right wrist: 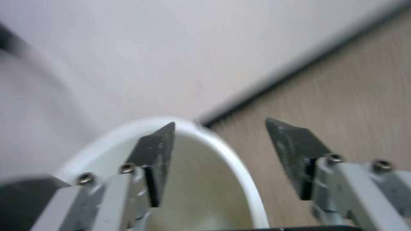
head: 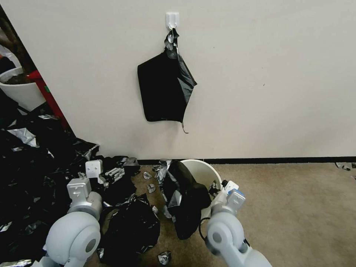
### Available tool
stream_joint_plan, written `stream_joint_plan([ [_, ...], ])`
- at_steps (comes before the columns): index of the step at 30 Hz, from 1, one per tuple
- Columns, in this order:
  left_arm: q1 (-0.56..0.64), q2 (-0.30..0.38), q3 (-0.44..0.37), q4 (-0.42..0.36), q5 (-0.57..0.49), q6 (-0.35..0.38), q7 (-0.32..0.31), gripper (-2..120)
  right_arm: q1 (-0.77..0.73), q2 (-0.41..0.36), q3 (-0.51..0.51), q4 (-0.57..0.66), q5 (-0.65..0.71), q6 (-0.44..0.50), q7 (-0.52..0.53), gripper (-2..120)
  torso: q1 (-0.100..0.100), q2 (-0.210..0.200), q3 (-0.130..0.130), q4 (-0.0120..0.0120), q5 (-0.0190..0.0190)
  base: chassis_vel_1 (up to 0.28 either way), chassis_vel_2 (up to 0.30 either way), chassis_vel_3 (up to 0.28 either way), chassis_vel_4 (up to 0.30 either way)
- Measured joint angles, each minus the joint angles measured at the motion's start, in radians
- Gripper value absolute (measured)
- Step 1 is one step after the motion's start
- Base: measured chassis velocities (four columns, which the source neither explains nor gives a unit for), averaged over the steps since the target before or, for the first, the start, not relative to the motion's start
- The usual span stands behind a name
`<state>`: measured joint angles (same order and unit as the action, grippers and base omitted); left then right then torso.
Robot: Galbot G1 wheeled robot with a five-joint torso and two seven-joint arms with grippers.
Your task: Place a trash bag onto the trash bin.
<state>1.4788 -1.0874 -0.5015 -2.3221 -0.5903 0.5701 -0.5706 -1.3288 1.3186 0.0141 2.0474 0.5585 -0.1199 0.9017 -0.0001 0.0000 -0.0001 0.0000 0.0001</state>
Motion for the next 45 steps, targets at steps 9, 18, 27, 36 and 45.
stream_joint_plan([
  [9,-0.040,-0.007,-0.006,0.089,0.024,-0.018,0.010,100,-0.058,-0.158,-0.082,0.182,-0.127,-0.179,-0.388,92,0.000,0.000,0.000,-0.0001,-0.0002,0.000,0.000,0.000,0.000],
  [18,-0.039,-0.019,-0.016,0.101,0.024,-0.019,0.026,100,0.073,-0.206,-0.170,0.154,-0.194,-0.447,-0.458,100,0.000,0.000,0.000,0.0001,-0.0001,0.000,0.000,0.000,0.000],
  [27,-0.038,-0.032,-0.008,0.102,0.026,-0.019,0.026,100,0.147,-0.164,-0.244,0.095,-0.170,-0.573,-0.379,100,0.000,0.000,0.000,0.0001,-0.0002,0.000,0.000,0.000,0.000],
  [36,-0.051,-0.048,0.024,0.108,0.042,-0.018,0.026,100,0.190,-0.148,-0.254,0.004,-0.156,-0.592,-0.301,96,0.000,0.000,0.000,0.0000,-0.0001,0.000,0.000,0.000,0.000],
  [45,-0.056,-0.051,0.063,0.136,0.006,-0.047,0.046,100,0.181,-0.159,-0.226,-0.004,-0.183,-0.540,-0.298,63,0.000,0.000,0.000,0.0000,-0.0001,0.000,0.000,0.000,0.000],
])
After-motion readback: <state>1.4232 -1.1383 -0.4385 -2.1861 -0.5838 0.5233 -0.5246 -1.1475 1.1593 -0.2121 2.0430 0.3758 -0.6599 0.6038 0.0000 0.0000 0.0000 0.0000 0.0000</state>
